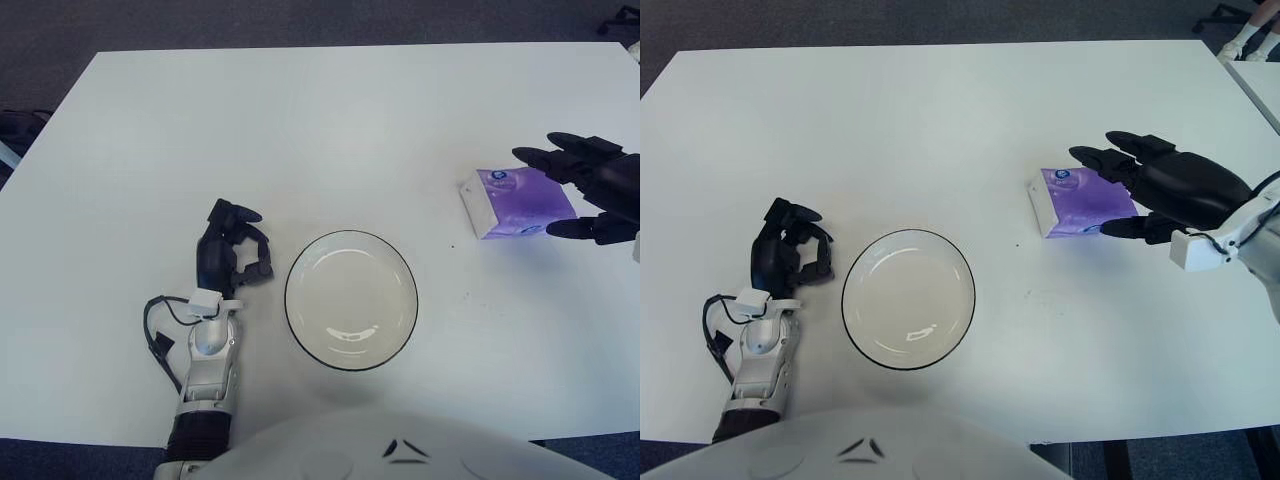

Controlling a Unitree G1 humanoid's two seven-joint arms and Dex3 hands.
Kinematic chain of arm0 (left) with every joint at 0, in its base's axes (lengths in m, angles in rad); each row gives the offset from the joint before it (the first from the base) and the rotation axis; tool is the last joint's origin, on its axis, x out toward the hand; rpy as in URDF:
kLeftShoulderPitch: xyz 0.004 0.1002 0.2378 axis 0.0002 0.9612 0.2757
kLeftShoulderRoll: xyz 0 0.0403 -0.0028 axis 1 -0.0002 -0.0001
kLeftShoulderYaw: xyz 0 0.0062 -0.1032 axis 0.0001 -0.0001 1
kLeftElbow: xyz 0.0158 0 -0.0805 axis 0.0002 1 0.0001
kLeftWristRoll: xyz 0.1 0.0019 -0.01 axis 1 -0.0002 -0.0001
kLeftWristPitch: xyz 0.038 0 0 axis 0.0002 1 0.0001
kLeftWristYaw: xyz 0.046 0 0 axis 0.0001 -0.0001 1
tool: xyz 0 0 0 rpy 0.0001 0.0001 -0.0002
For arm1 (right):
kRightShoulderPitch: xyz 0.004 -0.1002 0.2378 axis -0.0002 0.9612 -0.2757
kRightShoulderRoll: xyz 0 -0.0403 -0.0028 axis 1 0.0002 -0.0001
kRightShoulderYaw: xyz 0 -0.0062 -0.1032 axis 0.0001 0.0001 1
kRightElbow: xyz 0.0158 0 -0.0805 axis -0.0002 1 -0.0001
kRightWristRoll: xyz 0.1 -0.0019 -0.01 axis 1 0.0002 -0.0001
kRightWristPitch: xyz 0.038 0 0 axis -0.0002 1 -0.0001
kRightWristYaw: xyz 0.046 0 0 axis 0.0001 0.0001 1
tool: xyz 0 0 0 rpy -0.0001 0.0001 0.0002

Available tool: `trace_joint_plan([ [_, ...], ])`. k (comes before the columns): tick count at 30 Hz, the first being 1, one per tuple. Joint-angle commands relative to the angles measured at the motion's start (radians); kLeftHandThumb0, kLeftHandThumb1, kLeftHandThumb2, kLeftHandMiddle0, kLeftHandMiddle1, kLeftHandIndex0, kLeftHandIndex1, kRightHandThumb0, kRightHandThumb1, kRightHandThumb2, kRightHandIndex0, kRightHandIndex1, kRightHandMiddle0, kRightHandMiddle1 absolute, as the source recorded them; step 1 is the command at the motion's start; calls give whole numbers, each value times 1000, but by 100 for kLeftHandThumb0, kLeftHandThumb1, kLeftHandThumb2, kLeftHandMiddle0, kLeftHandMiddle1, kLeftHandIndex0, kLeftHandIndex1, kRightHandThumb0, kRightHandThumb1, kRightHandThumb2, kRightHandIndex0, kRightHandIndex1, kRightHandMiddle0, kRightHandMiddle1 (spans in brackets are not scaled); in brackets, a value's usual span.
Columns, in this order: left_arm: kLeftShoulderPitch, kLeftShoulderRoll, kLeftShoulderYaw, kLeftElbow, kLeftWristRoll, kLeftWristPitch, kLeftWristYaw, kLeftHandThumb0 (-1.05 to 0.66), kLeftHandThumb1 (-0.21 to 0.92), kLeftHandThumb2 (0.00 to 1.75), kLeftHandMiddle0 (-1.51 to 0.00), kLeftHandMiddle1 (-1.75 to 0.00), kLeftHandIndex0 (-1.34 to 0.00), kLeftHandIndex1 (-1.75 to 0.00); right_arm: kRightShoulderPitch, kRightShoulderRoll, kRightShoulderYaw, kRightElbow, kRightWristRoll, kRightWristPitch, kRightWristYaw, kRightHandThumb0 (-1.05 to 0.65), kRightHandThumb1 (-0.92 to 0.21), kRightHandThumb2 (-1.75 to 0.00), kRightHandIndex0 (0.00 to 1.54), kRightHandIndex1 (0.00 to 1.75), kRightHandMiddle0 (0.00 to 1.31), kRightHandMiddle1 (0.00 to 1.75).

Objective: Put the tissue paper into the plate.

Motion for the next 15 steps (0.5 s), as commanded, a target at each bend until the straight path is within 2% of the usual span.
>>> trace_joint_plan([
  [1, 44, -5, -9, 108, 10, 19, -8, -1, 20, 147, -71, -175, -45, -175, 21, -16, -26, -30, 25, 14, 34, -105, -89, -31, 0, 0, 0, 0],
  [15, 43, -5, -7, 115, 14, 12, -2, -1, 22, 145, -69, -175, -44, -175, 21, -8, -35, -40, 27, 21, 56, -105, -89, -30, 0, 0, 0, 0],
])
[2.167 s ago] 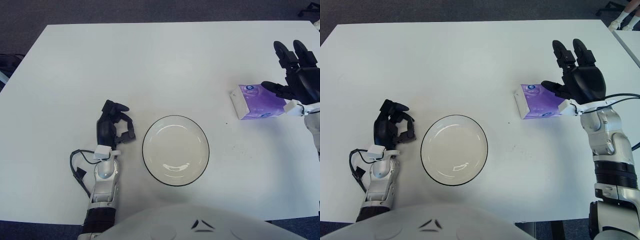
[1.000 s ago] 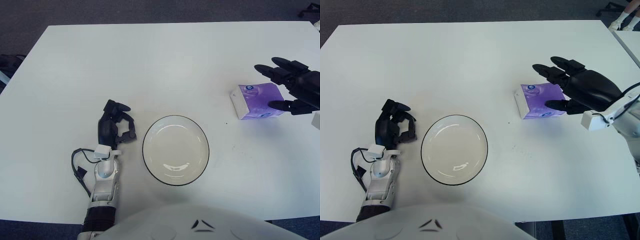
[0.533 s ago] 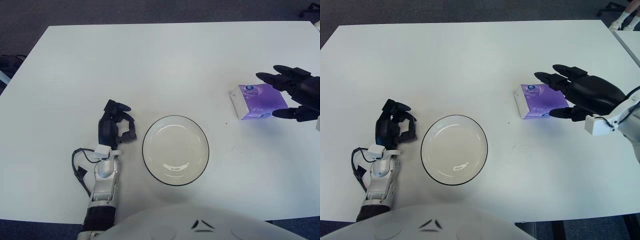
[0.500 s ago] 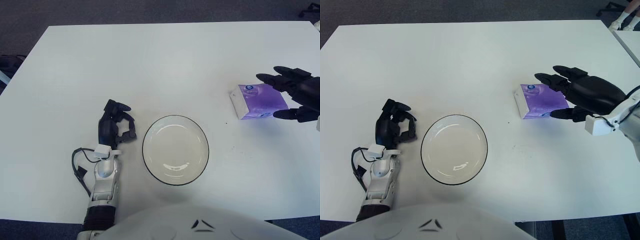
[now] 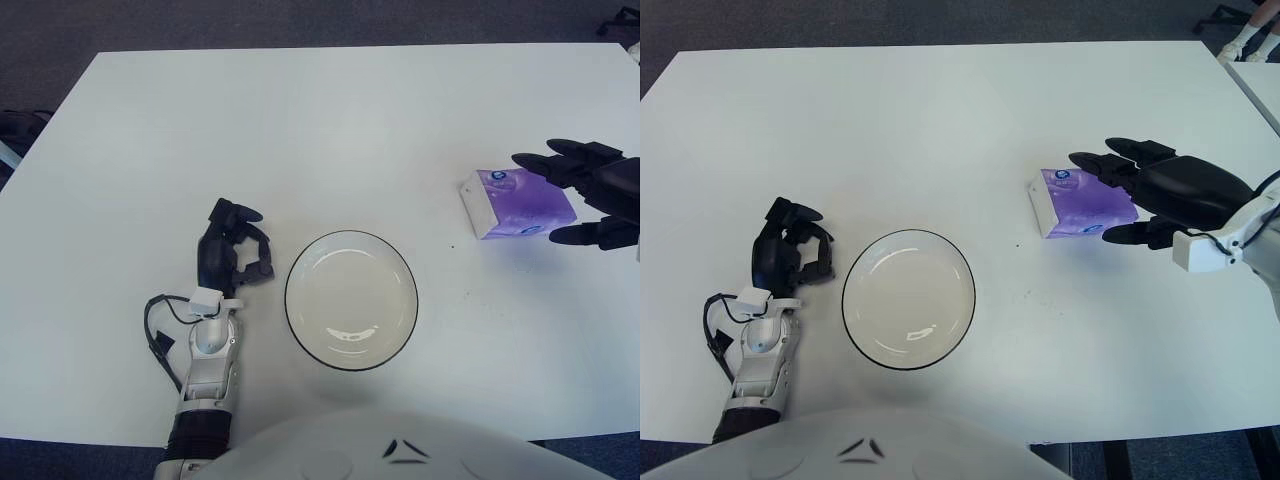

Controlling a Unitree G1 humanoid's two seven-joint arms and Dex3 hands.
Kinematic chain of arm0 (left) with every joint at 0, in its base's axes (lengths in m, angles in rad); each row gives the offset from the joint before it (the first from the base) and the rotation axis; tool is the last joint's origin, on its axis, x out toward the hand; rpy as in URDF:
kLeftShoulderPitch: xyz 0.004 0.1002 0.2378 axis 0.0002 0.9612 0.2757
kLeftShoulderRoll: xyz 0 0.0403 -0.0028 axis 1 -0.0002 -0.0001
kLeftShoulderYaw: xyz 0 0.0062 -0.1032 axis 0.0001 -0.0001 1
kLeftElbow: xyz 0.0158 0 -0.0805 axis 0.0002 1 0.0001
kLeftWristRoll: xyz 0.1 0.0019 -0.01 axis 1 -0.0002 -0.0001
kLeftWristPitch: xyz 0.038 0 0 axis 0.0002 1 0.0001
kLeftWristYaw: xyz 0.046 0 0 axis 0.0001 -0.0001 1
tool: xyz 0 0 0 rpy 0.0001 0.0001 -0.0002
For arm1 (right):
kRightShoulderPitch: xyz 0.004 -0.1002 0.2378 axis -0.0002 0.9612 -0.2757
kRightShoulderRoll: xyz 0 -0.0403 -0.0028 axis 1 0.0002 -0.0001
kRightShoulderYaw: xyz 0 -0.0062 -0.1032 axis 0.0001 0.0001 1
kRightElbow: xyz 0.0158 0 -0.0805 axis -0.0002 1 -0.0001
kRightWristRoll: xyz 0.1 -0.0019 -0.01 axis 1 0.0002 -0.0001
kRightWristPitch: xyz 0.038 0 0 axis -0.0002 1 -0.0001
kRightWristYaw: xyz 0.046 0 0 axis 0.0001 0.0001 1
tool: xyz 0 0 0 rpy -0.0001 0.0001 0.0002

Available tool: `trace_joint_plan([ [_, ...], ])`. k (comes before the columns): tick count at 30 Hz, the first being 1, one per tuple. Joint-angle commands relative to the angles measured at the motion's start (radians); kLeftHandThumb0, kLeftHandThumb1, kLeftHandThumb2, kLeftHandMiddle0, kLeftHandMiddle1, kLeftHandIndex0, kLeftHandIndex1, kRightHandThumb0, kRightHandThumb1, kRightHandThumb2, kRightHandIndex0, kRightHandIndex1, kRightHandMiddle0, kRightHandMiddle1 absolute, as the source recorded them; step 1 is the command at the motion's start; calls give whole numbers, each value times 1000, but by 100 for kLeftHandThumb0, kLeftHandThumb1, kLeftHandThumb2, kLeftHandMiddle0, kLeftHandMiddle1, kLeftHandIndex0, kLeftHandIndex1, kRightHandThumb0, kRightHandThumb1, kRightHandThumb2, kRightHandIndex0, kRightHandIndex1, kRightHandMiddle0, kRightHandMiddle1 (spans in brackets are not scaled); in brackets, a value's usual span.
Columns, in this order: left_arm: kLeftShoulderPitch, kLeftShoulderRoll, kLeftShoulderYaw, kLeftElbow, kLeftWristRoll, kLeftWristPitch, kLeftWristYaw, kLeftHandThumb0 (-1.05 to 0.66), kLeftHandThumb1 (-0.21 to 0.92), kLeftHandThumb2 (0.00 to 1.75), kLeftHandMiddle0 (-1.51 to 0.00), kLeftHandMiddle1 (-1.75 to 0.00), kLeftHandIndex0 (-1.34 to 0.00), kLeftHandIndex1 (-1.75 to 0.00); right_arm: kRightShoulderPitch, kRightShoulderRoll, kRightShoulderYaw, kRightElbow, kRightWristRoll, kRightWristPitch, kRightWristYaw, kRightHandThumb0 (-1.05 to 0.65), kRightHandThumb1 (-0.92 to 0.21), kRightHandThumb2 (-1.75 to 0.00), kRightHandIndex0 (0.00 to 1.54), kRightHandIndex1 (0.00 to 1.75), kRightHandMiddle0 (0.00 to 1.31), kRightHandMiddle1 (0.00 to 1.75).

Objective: Put the tissue paper into the plate.

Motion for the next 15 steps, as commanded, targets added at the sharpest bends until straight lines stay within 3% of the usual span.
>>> trace_joint_plan([
  [1, 51, -7, -7, 108, 13, 16, -1, -1, 22, 146, -69, -175, -44, -175, 8, -7, -16, -11, 7, 0, 8, -105, -89, -30, 0, 0, 0, 0],
  [6, 52, -7, -6, 107, 7, 19, -4, -1, 20, 147, -70, -175, -45, -175, 7, -6, -17, -12, 6, 0, 10, -105, -89, -29, 0, 0, 0, 0],
  [8, 54, -8, -6, 107, 6, 17, -5, -1, 20, 147, -70, -175, -46, -175, -44, 46, 129, 42, 10, 33, 35, -105, -89, -29, 0, 0, 0, 0],
  [10, 56, -8, -5, 108, 4, 9, -6, -1, 18, 149, -72, -175, -47, -175, -165, 61, 257, 92, -19, 70, 80, -105, -88, -28, 0, 0, 0, 0],
  [12, 58, -8, -3, 108, 6, 5, -2, -1, 17, 151, -73, -175, -48, -175, -241, 65, 321, 135, -39, 45, 97, -105, -87, -27, 0, 0, 0, 0],
  [15, 60, -7, -2, 107, 9, 3, 1, -1, 17, 151, -73, -175, -48, -175, -282, 68, 359, 166, -41, 15, 102, -105, -85, -26, 0, 0, 0, 0],
])
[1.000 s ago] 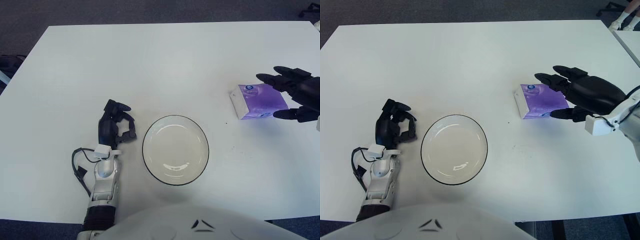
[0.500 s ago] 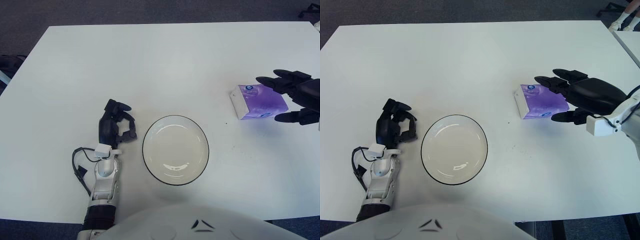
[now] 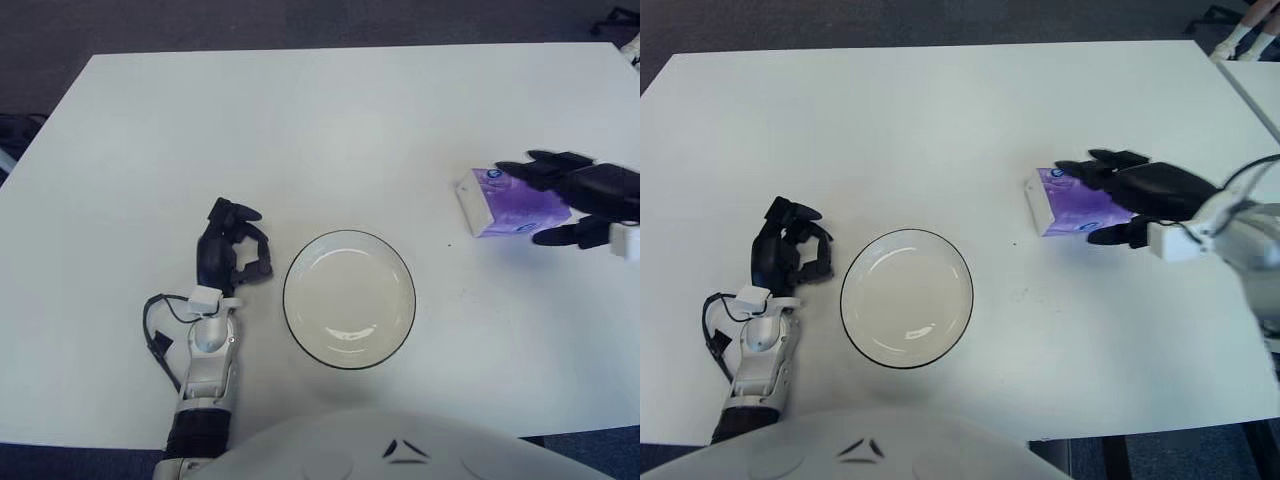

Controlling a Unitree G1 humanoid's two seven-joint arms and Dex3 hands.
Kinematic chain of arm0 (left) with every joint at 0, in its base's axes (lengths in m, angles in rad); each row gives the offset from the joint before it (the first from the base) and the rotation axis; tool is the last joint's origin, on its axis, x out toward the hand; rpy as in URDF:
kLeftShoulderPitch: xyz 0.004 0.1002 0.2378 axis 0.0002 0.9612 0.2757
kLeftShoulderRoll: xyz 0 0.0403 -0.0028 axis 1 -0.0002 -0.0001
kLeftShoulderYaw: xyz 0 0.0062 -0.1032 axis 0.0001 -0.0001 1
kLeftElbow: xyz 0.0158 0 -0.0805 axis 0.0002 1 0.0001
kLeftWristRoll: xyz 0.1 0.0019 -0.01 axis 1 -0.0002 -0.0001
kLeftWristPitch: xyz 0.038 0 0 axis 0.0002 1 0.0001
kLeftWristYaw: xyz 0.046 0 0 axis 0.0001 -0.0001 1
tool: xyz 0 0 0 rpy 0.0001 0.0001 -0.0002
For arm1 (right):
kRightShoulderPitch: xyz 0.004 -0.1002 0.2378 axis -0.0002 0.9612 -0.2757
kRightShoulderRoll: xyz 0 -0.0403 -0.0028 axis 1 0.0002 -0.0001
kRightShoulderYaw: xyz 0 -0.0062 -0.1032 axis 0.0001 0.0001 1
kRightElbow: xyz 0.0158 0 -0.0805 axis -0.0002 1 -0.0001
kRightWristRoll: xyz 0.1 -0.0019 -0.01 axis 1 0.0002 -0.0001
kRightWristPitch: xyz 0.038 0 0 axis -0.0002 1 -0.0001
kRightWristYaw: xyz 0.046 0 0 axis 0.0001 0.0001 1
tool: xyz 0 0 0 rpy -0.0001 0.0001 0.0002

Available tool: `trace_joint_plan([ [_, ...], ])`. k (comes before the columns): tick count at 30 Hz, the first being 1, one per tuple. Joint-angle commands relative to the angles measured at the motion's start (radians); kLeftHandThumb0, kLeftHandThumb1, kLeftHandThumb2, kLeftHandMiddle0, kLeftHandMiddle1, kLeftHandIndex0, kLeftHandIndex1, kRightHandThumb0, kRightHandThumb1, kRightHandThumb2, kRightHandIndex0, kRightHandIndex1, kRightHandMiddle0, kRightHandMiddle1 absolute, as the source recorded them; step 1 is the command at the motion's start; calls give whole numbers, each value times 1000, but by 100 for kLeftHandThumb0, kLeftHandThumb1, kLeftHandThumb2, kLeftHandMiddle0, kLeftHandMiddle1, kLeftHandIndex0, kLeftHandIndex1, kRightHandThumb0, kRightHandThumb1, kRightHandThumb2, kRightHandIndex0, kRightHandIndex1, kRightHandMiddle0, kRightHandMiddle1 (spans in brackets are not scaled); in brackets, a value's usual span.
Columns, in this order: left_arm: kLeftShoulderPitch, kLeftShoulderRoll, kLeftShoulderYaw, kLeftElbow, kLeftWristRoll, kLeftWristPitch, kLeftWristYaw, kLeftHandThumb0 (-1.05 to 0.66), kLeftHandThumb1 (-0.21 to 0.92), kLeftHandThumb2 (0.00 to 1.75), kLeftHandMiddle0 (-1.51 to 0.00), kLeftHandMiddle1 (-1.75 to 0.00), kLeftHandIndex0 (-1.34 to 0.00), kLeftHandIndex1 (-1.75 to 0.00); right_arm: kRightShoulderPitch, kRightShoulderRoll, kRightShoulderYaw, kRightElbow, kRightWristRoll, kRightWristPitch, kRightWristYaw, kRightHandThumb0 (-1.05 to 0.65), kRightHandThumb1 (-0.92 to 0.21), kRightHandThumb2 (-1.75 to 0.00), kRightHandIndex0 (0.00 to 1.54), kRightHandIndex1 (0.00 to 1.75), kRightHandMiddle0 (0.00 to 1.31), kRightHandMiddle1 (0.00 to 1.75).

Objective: Put the tissue paper into the plate.

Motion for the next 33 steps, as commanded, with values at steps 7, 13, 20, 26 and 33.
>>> trace_joint_plan([
  [7, 70, -10, -5, 101, 20, 11, 8, -1, 20, 147, -71, -175, -45, -175, -128, 7, 118, 118, -12, -128, 3, -105, -83, -25, 0, 0, 0, 0],
  [13, 74, -13, -3, 98, 12, 11, 5, -1, 21, 147, -70, -175, -45, -175, -165, 20, 146, 165, -16, -179, -19, -105, -82, -24, 0, 0, 0, 0],
  [20, 77, -13, -2, 92, 30, 18, 20, -1, 13, 155, -76, -175, -51, -175, -208, 41, 187, 198, -25, -193, -21, -105, -81, -24, 0, 0, 0, 0],
  [26, 80, -14, -1, 89, 31, 21, 21, -1, 11, 158, -78, -175, -52, -175, -229, 50, 211, 225, -24, -212, -21, -105, -81, -24, 0, 0, 0, 0],
  [33, 84, -15, 2, 88, 23, 21, 17, -1, 12, 156, -77, -175, -51, -175, -249, 70, 233, 264, -28, -237, -31, -105, -83, -25, 0, 0, 0, 0],
])
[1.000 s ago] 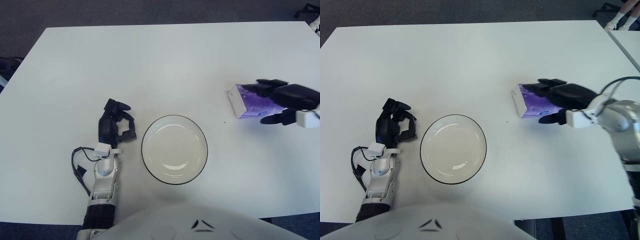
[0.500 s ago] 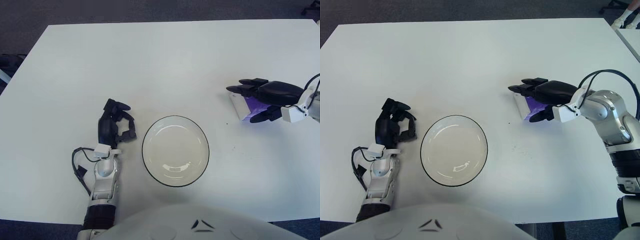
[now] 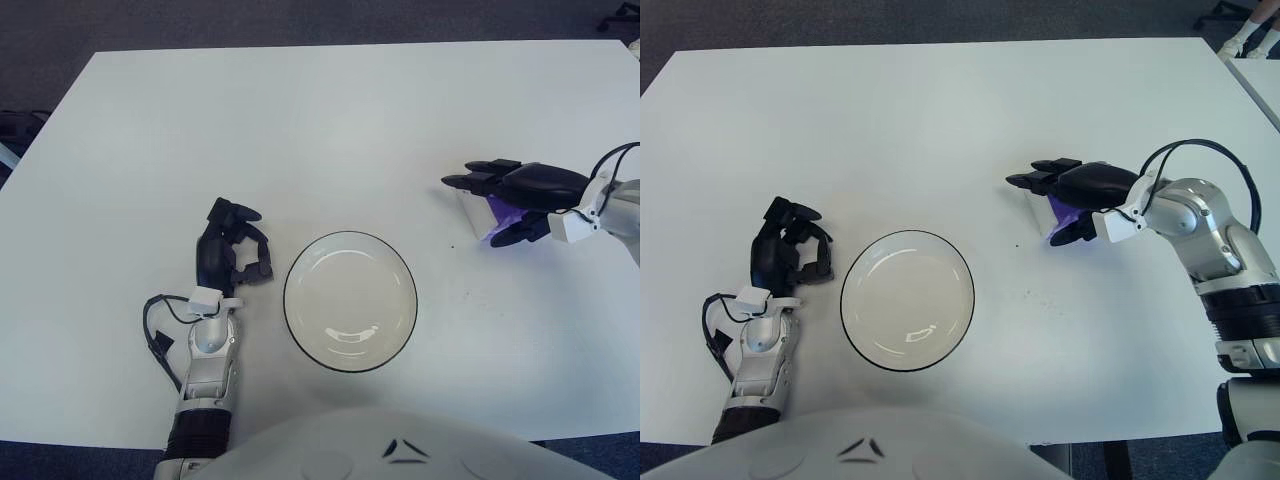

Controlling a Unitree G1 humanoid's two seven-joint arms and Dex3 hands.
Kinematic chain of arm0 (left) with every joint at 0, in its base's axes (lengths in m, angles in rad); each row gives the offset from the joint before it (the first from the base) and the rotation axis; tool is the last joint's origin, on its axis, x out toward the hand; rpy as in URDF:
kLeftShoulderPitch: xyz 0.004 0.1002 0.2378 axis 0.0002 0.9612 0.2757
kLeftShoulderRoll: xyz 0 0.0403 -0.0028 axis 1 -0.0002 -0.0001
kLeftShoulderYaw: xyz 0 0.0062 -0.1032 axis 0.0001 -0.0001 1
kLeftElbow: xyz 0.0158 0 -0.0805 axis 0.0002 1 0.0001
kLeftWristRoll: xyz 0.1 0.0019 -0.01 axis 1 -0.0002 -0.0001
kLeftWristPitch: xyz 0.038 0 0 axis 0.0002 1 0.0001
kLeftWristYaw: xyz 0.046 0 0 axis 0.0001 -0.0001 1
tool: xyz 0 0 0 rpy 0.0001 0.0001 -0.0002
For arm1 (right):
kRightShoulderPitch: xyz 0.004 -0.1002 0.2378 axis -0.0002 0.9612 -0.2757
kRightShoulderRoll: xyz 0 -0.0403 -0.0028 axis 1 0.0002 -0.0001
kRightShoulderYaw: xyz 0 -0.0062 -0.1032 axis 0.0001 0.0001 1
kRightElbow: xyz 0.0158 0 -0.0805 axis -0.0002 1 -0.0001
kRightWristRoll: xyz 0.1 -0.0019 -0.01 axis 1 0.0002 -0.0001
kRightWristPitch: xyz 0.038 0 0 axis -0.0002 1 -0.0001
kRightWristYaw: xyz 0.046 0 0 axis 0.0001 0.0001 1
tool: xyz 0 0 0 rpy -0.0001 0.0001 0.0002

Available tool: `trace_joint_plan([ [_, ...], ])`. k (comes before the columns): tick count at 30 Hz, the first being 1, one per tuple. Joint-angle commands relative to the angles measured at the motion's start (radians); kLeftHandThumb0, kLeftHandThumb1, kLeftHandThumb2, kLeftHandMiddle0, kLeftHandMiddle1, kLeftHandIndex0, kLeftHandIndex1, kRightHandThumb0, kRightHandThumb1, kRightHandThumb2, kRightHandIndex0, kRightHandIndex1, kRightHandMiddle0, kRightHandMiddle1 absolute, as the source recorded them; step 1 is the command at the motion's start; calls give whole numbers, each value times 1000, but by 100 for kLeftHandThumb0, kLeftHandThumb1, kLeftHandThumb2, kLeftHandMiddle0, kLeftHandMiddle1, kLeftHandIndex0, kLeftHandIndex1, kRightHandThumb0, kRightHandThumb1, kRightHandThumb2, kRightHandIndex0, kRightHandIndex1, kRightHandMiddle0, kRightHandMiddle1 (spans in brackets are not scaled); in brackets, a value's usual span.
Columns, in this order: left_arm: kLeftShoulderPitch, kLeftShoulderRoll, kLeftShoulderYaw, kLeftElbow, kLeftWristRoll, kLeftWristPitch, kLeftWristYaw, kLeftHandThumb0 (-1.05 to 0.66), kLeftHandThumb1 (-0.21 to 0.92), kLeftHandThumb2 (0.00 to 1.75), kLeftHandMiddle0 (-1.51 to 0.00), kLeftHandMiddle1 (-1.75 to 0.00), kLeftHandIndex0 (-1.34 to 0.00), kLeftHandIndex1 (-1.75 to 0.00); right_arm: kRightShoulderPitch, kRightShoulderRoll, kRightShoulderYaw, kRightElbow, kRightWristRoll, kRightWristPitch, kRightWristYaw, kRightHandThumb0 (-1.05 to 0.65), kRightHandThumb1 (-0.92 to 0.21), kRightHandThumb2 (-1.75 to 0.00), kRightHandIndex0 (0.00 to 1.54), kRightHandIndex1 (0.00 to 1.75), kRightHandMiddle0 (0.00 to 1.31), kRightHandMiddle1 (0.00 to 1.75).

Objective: Put the tissue paper into the plate.

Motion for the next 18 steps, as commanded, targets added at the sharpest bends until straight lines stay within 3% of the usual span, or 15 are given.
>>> trace_joint_plan([
  [1, 79, -11, -2, 93, 12, 30, 8, -1, 12, 156, -77, -175, -51, -175, -10, 8, 14, 16, -13, -19, -8, -105, -83, -25, 0, 0, 0, 0],
  [18, 88, -19, 0, 62, 36, 88, 41, -1, 18, 150, -73, -175, -47, -175, -22, 26, 25, 73, -44, -43, -70, -105, -82, -25, 0, 0, 0, 0],
])
